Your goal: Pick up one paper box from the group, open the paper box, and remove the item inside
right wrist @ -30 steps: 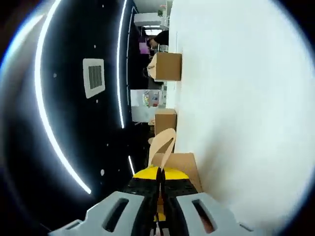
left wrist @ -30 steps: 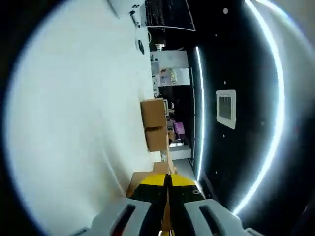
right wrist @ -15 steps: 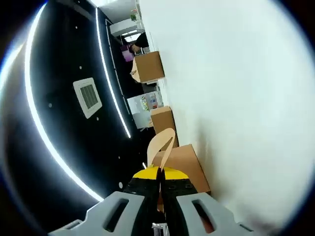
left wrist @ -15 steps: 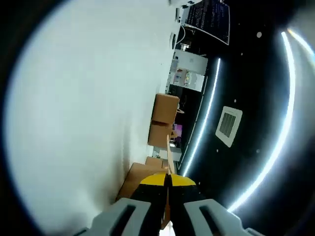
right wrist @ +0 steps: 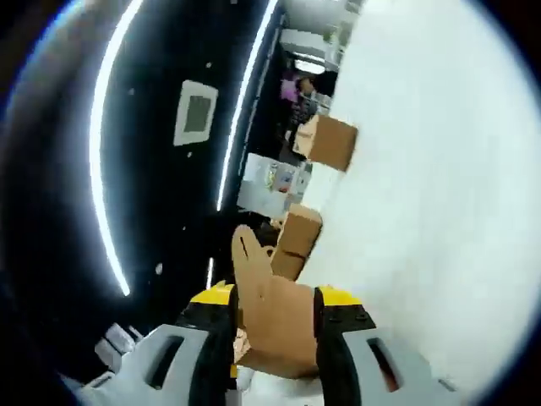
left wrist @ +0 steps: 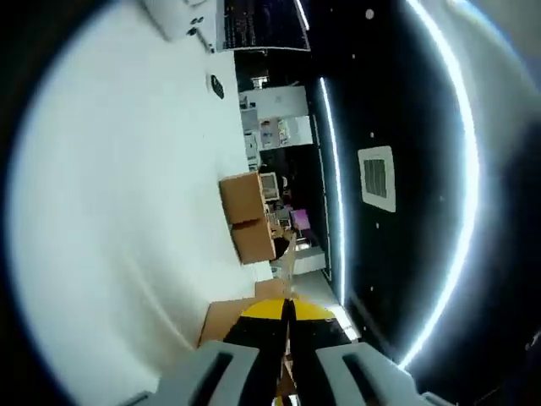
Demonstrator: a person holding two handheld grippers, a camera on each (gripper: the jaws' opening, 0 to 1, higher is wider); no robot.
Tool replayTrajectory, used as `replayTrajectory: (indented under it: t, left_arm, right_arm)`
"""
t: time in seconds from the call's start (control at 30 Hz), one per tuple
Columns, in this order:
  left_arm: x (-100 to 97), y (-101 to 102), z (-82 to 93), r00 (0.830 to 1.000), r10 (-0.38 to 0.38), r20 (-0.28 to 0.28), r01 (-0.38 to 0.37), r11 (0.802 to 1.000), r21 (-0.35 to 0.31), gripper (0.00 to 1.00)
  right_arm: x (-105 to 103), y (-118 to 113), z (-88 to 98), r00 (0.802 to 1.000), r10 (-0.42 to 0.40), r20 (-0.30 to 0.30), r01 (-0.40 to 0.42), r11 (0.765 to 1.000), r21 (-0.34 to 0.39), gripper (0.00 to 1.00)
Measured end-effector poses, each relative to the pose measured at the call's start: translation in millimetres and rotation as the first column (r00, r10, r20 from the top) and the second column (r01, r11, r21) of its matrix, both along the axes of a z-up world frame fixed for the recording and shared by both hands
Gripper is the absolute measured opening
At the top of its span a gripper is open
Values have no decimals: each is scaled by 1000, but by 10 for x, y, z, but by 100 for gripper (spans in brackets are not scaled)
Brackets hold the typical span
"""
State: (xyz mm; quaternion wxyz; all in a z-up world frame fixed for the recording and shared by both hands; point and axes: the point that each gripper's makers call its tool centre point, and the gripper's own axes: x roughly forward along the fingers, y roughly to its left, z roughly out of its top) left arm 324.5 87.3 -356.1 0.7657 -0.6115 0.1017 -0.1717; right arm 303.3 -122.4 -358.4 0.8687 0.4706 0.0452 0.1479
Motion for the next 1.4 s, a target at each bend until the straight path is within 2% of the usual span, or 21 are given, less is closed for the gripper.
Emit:
replayTrajectory:
  t: [0.07, 0.13, 0.17, 0.2, 0.23, 0.33, 0.37, 0.4, 0.43, 0.5, 0.53, 0.63, 0.67, 0.7, 0.83, 1.0, 1.1, 1.13, 1.2, 1.37, 1.4]
  left_arm:
    - [12, 11, -5, 1000, -5, 1, 5, 1000, 28, 4]
    - [22, 35, -11, 1000, 0, 3, 0, 997, 71, 4]
    - [28, 42, -1, 1000, -4, 3, 4, 997, 80, 4]
    - [32, 48, 10, 1000, -6, 7, 6, 995, 98, 4]
    - [41, 59, 18, 1000, -5, 13, 4, 993, 120, 4]
    - [54, 64, 41, 1000, -6, 30, 0, 981, 196, 4]
    - [55, 58, 49, 999, -7, 34, 0, 976, 216, 4]
    - [51, 37, 68, 999, -11, 47, -1, 969, 248, 4]
    - [51, 27, 80, 998, -10, 55, -6, 962, 274, 4]
    - [44, -40, 95, 998, -26, 54, 10, 959, 282, 4]
    - [42, -56, 91, 998, -31, 52, 15, 957, 288, 4]
    - [28, -92, 84, 996, -43, 80, 8, 918, 396, 4]
    - [19, -105, 99, 994, -51, 95, 6, 906, 422, 4]
    - [10, -113, 114, 993, -54, 108, -1, 891, 453, 4]
    - [-8, -125, 138, 987, -74, 144, -20, 827, 562, 4]
    - [-40, -132, 177, 976, -105, 192, -59, 719, 693, 7]
    - [-54, -159, 182, 974, -123, 192, -52, 700, 713, 7]
    - [-58, -163, 180, 973, -131, 192, -50, 688, 724, 7]
    - [-74, -169, 176, 968, -157, 197, -54, 635, 771, 8]
    - [-117, -202, 203, 960, -196, 200, -51, 581, 812, 7]
    - [-126, -206, 199, 959, -204, 195, -45, 573, 818, 6]
  right_arm:
    - [-16, -175, 203, 994, 1, 109, 22, 977, -212, 37]
    - [-19, -138, 456, 971, 127, 202, -36, 915, -402, 37]
    - [-24, -107, 541, 959, 199, 200, -75, 862, -502, 37]
    - [17, -138, 705, 942, 230, 246, -38, 799, -600, 36]
    - [23, -92, 875, 912, 295, 286, -26, 736, -677, 35]
    - [92, 66, 1175, 863, 442, 245, -120, 650, -750, 34]
    - [121, 146, 1235, 838, 494, 229, -134, 595, -792, 34]
    - [138, 239, 1213, 813, 555, 175, -165, 508, -845, 34]
    - [144, 306, 1188, 792, 595, 135, -184, 445, -876, 34]
    - [116, 506, 973, 711, 702, -36, -252, 207, -945, 35]
    - [119, 573, 892, 678, 728, -100, -262, 112, -958, 34]
    - [173, 743, 670, 606, 750, -264, -343, -53, -938, 29]
    - [146, 785, 599, 571, 760, -311, -355, -113, -928, 29]
    - [147, 826, 544, 551, 761, -342, -361, -151, -920, 29]
    - [148, 927, 329, 492, 751, -441, -366, -282, -887, 29]
    - [171, 1036, 173, 449, 745, -493, -374, -345, -861, 29]
    - [183, 1044, 88, 419, 734, -535, -370, -400, -839, 29]
    - [197, 1034, 64, 413, 725, -552, -367, -422, -829, 28]
    - [211, 1028, 28, 402, 712, -575, -356, -457, -815, 25]
    - [268, 1009, -51, 400, 663, -633, -335, -537, -774, 17]
    - [301, 1029, -54, 403, 662, -632, -326, -542, -775, 14]
